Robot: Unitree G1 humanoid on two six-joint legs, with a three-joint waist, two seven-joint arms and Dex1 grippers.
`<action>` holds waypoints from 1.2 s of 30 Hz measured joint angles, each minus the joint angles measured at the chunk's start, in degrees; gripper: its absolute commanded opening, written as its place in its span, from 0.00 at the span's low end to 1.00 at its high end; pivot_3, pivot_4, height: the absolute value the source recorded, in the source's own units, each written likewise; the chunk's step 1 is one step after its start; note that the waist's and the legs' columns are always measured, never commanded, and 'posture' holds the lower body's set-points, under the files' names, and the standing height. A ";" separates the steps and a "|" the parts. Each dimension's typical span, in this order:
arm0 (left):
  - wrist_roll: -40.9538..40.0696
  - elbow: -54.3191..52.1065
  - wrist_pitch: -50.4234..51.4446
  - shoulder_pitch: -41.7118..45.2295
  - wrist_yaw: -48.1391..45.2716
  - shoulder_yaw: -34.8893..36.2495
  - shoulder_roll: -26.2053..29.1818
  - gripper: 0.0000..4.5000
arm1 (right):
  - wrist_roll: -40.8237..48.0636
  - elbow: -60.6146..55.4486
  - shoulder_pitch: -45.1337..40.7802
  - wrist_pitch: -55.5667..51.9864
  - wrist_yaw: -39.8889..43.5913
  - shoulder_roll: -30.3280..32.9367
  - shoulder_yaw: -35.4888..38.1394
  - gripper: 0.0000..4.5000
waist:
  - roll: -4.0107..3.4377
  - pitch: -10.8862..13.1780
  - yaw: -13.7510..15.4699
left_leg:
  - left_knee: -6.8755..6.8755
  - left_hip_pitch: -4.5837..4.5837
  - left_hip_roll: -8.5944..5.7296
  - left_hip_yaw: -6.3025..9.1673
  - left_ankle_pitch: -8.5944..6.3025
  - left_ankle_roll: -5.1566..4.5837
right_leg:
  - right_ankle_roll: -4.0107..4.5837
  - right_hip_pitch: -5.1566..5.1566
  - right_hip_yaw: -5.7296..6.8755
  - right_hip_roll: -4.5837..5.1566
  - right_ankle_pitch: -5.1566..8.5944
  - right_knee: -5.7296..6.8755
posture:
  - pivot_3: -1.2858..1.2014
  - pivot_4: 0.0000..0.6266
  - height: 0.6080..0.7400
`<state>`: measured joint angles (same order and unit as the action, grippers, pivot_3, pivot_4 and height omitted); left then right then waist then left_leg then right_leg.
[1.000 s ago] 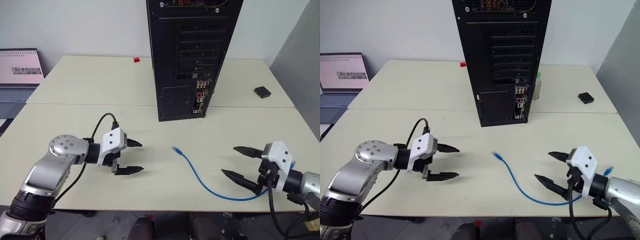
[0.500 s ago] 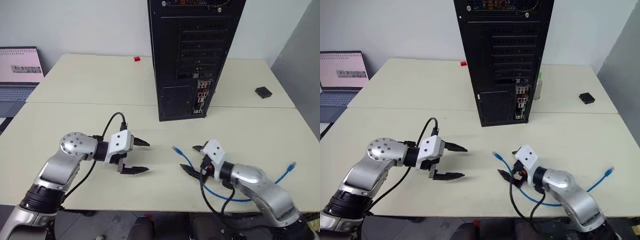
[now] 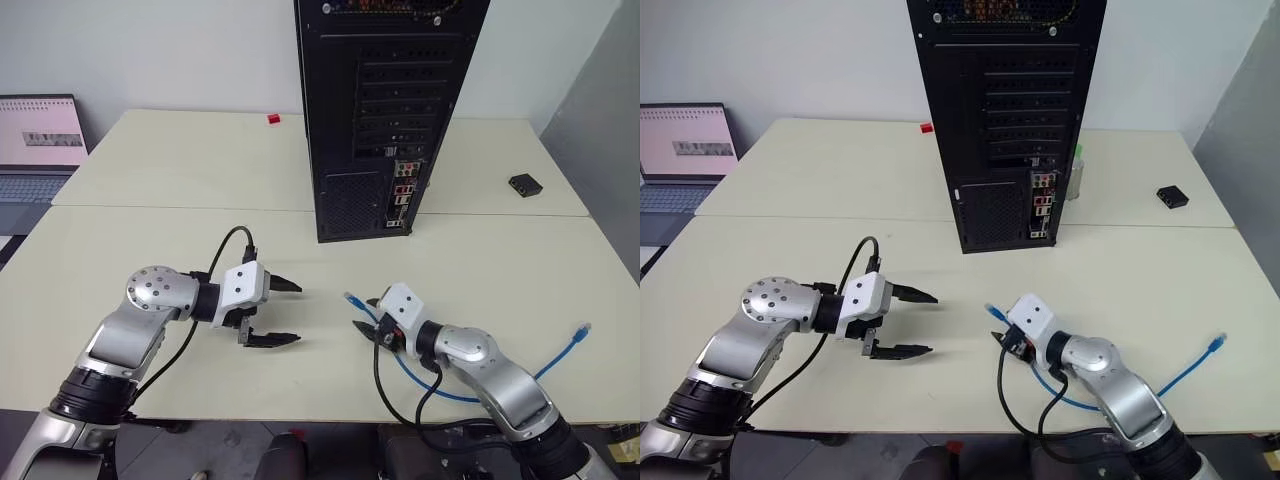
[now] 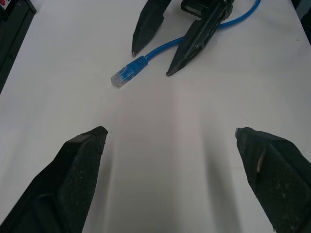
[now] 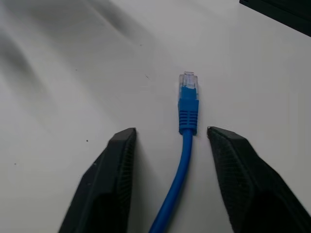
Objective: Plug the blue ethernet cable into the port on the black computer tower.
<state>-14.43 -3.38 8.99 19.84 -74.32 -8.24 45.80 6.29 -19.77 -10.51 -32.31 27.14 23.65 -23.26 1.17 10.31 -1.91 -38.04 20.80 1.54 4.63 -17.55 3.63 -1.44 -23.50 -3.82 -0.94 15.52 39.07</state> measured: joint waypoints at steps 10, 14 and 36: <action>3.63 6.92 -4.49 4.31 -1.42 -4.54 -3.76 1.00 | -0.47 -1.12 -2.32 -2.08 5.27 3.04 0.28 0.01 | 0.00 -0.01 0.05 | -0.04 0.03 -0.03 0.03 0.00 0.00 | 0.00 0.03 0.05 0.01 0.00 -0.03 | 0.52 0.24 1.00; 4.37 8.59 -5.94 6.49 -1.63 -5.55 -5.50 1.00 | -0.53 -3.25 -4.50 -2.96 8.11 3.82 -1.24 0.01 | 0.00 -0.01 -0.28 | -0.02 0.02 0.01 0.08 0.00 0.00 | 0.00 0.01 0.08 -0.02 -0.01 0.00 | 0.52 0.24 1.00; 5.62 10.39 -8.55 8.00 -2.84 -7.38 -8.08 0.32 | -1.70 -4.13 -8.18 -3.78 11.43 3.02 -4.03 0.00 | 0.00 -0.01 -0.27 | -0.03 0.04 -0.01 0.10 0.00 0.00 | 0.01 0.01 0.09 0.00 -0.01 0.00 | 0.52 0.24 1.00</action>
<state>-8.81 7.00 0.44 27.84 -77.17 -15.62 37.72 4.59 -23.91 -18.69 -36.09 38.56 26.67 -27.28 1.16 10.31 -2.18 -38.08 20.84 1.53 4.73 -17.55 3.63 -1.44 -23.49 -3.73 -0.95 15.51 39.07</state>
